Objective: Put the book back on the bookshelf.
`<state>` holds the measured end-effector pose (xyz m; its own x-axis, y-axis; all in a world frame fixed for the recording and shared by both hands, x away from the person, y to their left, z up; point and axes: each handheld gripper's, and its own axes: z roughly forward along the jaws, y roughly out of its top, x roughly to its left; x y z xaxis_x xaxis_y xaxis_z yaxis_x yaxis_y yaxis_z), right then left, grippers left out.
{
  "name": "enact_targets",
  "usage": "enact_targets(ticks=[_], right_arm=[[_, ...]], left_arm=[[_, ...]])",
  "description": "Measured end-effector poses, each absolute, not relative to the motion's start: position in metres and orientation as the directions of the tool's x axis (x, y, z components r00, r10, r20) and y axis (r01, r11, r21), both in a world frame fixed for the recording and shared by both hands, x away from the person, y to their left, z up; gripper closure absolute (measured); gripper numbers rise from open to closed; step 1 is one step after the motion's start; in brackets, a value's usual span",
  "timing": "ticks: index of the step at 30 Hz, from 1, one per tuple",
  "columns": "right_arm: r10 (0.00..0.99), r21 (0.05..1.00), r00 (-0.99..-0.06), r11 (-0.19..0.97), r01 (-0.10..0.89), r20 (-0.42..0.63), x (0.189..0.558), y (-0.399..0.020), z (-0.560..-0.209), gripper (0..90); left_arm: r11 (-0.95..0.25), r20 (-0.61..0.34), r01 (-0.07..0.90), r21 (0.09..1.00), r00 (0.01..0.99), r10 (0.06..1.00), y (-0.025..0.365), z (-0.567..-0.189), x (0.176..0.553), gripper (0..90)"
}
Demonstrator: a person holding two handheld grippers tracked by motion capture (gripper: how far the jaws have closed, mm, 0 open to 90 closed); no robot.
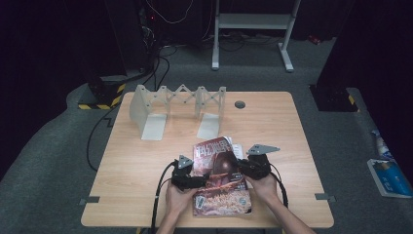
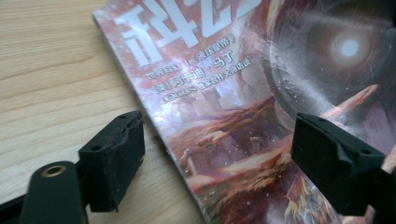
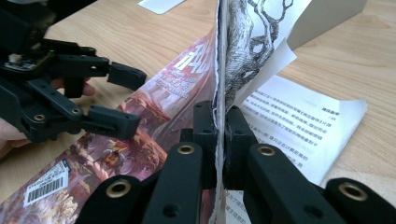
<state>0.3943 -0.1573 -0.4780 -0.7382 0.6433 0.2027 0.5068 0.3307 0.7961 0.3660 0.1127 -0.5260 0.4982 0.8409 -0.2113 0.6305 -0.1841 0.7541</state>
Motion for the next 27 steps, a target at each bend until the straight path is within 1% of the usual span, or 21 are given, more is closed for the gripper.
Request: enact_targets(ticks=[2, 7, 10, 17, 21, 27], right_arm=[[0.639, 0.801, -0.742, 0.329, 0.501, 0.201, 0.393, -0.158, -0.477, 86.3], [0.627, 0.817, -0.755, 0.325, 0.476, 0.191, 0.39, -0.162, -0.473, 86.4], [0.618, 0.827, -0.765, 0.325, 0.46, 0.183, 0.387, -0.163, -0.47, 86.4], [0.598, 0.843, -0.783, 0.323, 0.43, 0.17, 0.383, -0.163, -0.465, 86.4], [0.592, 0.847, -0.787, 0.321, 0.424, 0.17, 0.382, -0.166, -0.466, 86.4], [0.601, 0.837, -0.776, 0.312, 0.45, 0.192, 0.386, -0.174, -0.472, 86.3]], left_arm=[[-0.16, -0.231, 0.63, 0.76, 0.491, 0.84, 0.111, -0.527, 0.368, 15.9], [-0.152, -0.247, 0.634, 0.759, 0.495, 0.833, 0.114, -0.527, 0.37, 15.8], [-0.13, -0.272, 0.639, 0.758, 0.492, 0.827, 0.114, -0.528, 0.371, 15.0], [-0.099, -0.332, 0.645, 0.757, 0.51, 0.794, 0.113, -0.529, 0.374, 14.1], [-0.09, -0.338, 0.639, 0.764, 0.515, 0.788, 0.112, -0.53, 0.375, 14.6], [-0.101, -0.337, 0.638, 0.763, 0.526, 0.781, 0.114, -0.53, 0.373, 25.0]])
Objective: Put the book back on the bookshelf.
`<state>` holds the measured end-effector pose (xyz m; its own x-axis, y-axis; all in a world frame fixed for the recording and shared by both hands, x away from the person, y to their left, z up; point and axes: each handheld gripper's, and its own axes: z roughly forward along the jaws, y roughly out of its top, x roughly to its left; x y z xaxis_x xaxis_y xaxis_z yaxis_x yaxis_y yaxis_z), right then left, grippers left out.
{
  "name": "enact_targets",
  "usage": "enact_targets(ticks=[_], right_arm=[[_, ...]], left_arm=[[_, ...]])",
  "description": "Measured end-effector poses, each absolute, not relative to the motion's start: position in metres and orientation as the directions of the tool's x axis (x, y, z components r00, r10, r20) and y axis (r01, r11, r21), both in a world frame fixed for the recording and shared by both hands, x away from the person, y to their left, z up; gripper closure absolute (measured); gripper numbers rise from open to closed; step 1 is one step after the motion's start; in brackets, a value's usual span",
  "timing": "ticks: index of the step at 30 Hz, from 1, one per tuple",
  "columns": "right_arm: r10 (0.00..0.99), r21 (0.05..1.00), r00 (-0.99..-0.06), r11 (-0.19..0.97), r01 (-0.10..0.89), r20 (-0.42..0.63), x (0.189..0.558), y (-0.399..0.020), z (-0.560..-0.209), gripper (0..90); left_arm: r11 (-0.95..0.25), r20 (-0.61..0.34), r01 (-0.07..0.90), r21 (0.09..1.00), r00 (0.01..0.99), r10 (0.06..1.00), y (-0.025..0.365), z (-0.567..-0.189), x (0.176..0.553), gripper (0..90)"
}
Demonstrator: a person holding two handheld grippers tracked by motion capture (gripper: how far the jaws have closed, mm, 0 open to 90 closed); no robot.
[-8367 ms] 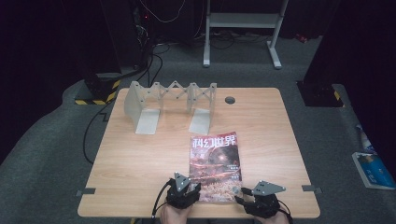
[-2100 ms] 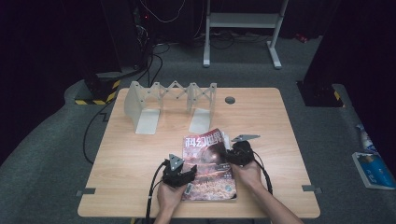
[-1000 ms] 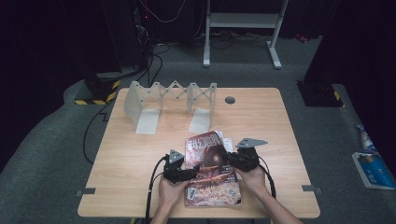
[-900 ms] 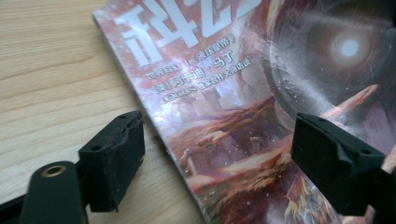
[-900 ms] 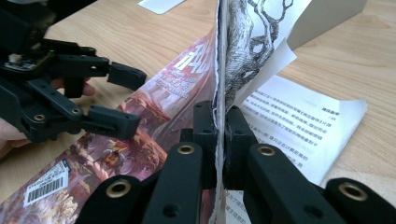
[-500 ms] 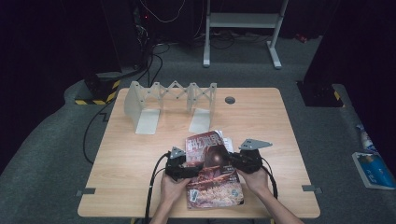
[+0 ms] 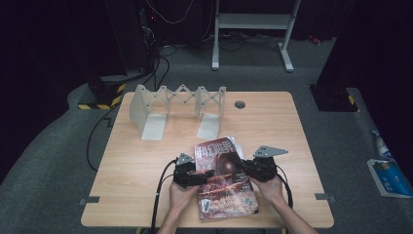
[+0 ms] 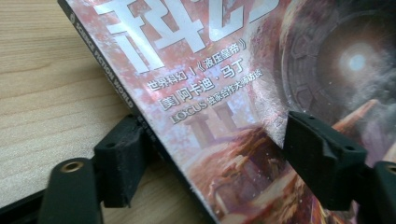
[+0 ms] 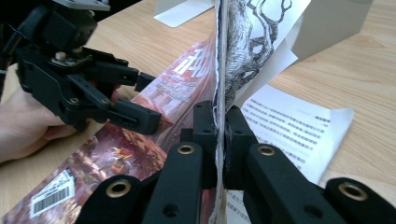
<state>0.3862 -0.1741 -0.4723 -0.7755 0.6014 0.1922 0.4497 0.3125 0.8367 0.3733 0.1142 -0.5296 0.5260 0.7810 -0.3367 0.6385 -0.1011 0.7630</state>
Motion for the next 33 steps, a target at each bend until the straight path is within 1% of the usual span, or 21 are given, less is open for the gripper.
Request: enact_targets(ticks=[3, 5, 6, 10, 13, 17, 23, 26, 30, 33], right_arm=[[0.605, 0.832, -0.773, 0.318, 0.454, 0.19, 0.388, -0.175, -0.476, 86.2], [0.609, 0.825, -0.768, 0.32, 0.466, 0.197, 0.39, -0.176, -0.479, 86.1], [0.613, 0.82, -0.764, 0.321, 0.474, 0.202, 0.391, -0.176, -0.48, 86.1], [0.618, 0.812, -0.759, 0.327, 0.485, 0.204, 0.394, -0.176, -0.486, 85.8], [0.62, 0.804, -0.757, 0.332, 0.493, 0.208, 0.396, -0.177, -0.489, 84.9], [0.635, 0.782, -0.734, 0.322, 0.533, 0.239, 0.401, -0.18, -0.496, 81.9], [0.661, 0.766, -0.713, 0.327, 0.553, 0.233, 0.402, -0.181, -0.5, 77.2], [0.676, 0.762, -0.703, 0.33, 0.557, 0.221, 0.403, -0.182, -0.501, 74.0], [0.696, 0.756, -0.687, 0.33, 0.566, 0.21, 0.403, -0.19, -0.499, 73.3], [0.708, 0.751, -0.674, 0.325, 0.574, 0.209, 0.403, -0.197, -0.498, 70.8]], left_arm=[[-0.111, -0.315, 0.623, 0.774, 0.531, 0.787, 0.115, -0.529, 0.372, 29.8], [-0.116, -0.304, 0.616, 0.779, 0.533, 0.79, 0.116, -0.528, 0.372, 35.0], [-0.12, -0.299, 0.614, 0.78, 0.534, 0.791, 0.116, -0.528, 0.372, 36.3], [-0.115, -0.301, 0.621, 0.775, 0.523, 0.797, 0.115, -0.529, 0.372, 41.2], [-0.113, -0.298, 0.621, 0.776, 0.517, 0.802, 0.115, -0.529, 0.372, 47.0], [-0.112, -0.296, 0.624, 0.773, 0.511, 0.807, 0.114, -0.53, 0.372, 53.6], [-0.112, -0.293, 0.625, 0.773, 0.507, 0.811, 0.114, -0.53, 0.371, 57.4], [-0.109, -0.296, 0.625, 0.773, 0.507, 0.809, 0.114, -0.53, 0.371, 58.0], [-0.109, -0.296, 0.624, 0.774, 0.508, 0.809, 0.114, -0.53, 0.371, 58.2], [-0.108, -0.295, 0.623, 0.774, 0.507, 0.81, 0.114, -0.531, 0.371, 58.2]])
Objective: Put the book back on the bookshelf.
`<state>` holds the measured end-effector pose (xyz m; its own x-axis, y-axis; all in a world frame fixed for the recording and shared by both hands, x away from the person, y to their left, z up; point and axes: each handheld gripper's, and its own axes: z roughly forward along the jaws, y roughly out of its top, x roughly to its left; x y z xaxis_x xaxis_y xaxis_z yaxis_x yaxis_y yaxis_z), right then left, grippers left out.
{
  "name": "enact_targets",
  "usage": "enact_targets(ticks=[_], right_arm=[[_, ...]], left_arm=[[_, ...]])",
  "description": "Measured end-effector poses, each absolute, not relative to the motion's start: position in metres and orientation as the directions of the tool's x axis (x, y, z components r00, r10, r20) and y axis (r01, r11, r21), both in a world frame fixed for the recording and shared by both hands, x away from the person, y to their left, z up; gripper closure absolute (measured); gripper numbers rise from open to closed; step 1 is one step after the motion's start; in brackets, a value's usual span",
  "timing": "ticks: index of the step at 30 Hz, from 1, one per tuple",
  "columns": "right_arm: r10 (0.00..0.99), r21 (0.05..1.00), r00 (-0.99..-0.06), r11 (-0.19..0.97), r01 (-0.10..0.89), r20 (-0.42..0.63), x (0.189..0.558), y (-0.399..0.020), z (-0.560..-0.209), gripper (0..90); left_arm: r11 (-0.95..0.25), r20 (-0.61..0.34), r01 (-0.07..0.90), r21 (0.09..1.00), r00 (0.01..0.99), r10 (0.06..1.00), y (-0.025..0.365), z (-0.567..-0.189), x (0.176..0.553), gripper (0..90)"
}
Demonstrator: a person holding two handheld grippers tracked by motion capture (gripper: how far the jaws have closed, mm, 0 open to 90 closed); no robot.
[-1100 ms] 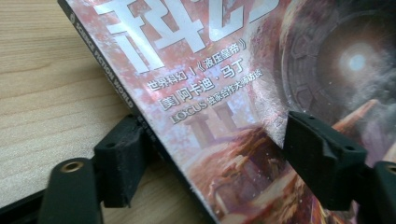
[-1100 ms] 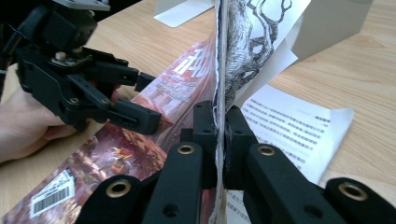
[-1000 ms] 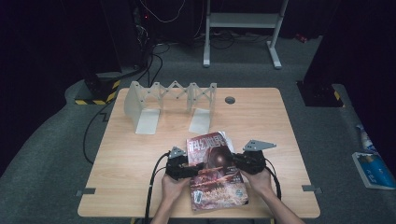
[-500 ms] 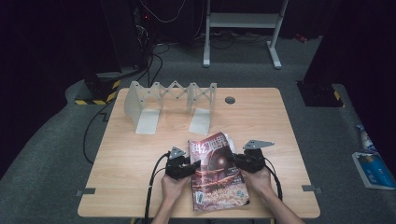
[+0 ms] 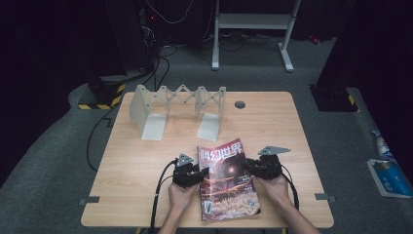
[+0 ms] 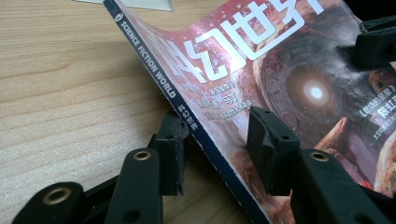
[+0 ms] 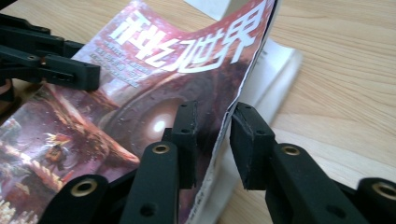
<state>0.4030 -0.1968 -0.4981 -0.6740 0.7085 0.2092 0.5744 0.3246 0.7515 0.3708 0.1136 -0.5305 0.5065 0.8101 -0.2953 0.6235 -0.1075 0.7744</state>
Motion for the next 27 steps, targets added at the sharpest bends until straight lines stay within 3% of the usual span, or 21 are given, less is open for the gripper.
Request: enact_targets(ticks=[6, 16, 27], right_arm=[[0.735, 0.759, -0.639, 0.278, 0.589, 0.227, 0.406, -0.208, -0.495, 71.3], [0.78, 0.767, -0.594, 0.255, 0.589, 0.197, 0.407, -0.215, -0.496, 82.0], [0.797, 0.704, -0.585, 0.33, 0.629, 0.149, 0.42, -0.2, -0.519, 84.7]], left_arm=[[-0.106, -0.301, 0.628, 0.771, 0.506, 0.808, 0.114, -0.53, 0.371, 58.3], [-0.097, -0.312, 0.635, 0.766, 0.5, 0.808, 0.114, -0.529, 0.371, 58.3], [-0.096, -0.315, 0.642, 0.761, 0.496, 0.809, 0.114, -0.53, 0.372, 57.8]])
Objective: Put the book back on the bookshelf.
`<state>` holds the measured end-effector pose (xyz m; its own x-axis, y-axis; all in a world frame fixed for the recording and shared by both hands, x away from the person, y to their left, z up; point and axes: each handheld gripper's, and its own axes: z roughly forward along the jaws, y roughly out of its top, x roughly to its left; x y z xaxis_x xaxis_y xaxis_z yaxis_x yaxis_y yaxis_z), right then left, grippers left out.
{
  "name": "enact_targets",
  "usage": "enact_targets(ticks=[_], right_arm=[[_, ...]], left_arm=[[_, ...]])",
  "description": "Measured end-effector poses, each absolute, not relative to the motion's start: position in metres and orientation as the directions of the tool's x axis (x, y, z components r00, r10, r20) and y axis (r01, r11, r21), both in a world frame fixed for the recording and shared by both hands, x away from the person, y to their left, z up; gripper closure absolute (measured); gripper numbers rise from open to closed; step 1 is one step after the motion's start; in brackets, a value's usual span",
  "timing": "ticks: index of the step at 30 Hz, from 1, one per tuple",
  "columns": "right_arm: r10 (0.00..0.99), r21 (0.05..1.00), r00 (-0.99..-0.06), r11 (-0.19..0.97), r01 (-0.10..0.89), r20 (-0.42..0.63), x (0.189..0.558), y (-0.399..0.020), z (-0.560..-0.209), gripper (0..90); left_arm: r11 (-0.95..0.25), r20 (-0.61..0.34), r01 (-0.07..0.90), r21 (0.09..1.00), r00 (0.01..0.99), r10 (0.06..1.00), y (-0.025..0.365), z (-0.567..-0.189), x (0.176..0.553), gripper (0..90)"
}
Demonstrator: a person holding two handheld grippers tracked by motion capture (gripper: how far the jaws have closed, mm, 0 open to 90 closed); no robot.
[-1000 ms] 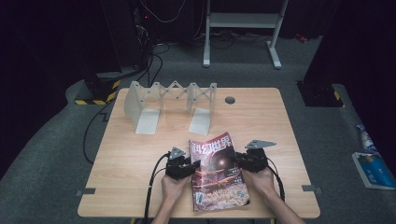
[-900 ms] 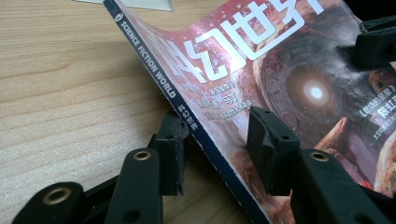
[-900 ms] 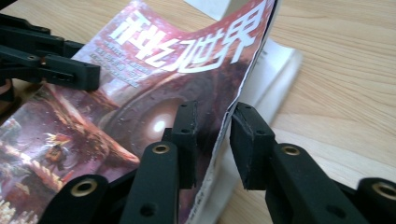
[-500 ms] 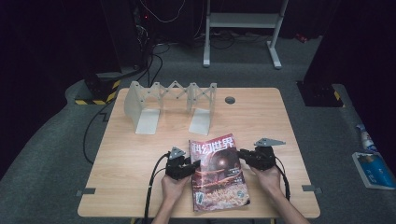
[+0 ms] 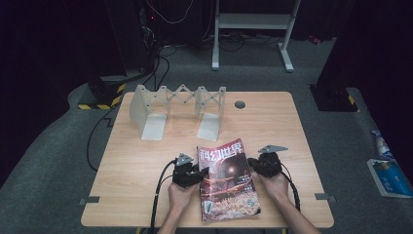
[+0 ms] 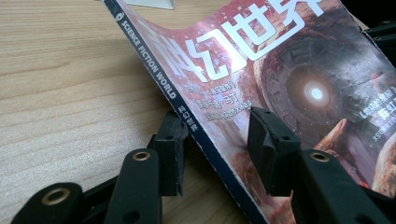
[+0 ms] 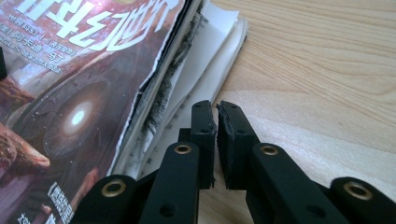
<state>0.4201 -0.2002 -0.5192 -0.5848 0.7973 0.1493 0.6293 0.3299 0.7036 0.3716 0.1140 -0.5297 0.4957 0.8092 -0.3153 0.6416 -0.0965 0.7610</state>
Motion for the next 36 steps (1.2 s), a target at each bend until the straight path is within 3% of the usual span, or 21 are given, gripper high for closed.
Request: enact_targets(ticks=[6, 19, 36], right_arm=[[0.791, 0.7, -0.599, 0.357, 0.618, 0.126, 0.421, -0.198, -0.519, 86.8], [0.768, 0.717, -0.632, 0.383, 0.582, 0.103, 0.42, -0.191, -0.521, 89.3], [0.734, 0.743, -0.671, 0.392, 0.543, 0.103, 0.415, -0.184, -0.52, 89.4]], left_arm=[[-0.095, -0.323, 0.644, 0.759, 0.5, 0.804, 0.116, -0.531, 0.373, 56.7], [-0.077, -0.364, 0.651, 0.755, 0.514, 0.777, 0.117, -0.531, 0.376, 41.8], [-0.118, -0.386, 0.658, 0.744, 0.567, 0.728, 0.106, -0.53, 0.381, 32.8]])
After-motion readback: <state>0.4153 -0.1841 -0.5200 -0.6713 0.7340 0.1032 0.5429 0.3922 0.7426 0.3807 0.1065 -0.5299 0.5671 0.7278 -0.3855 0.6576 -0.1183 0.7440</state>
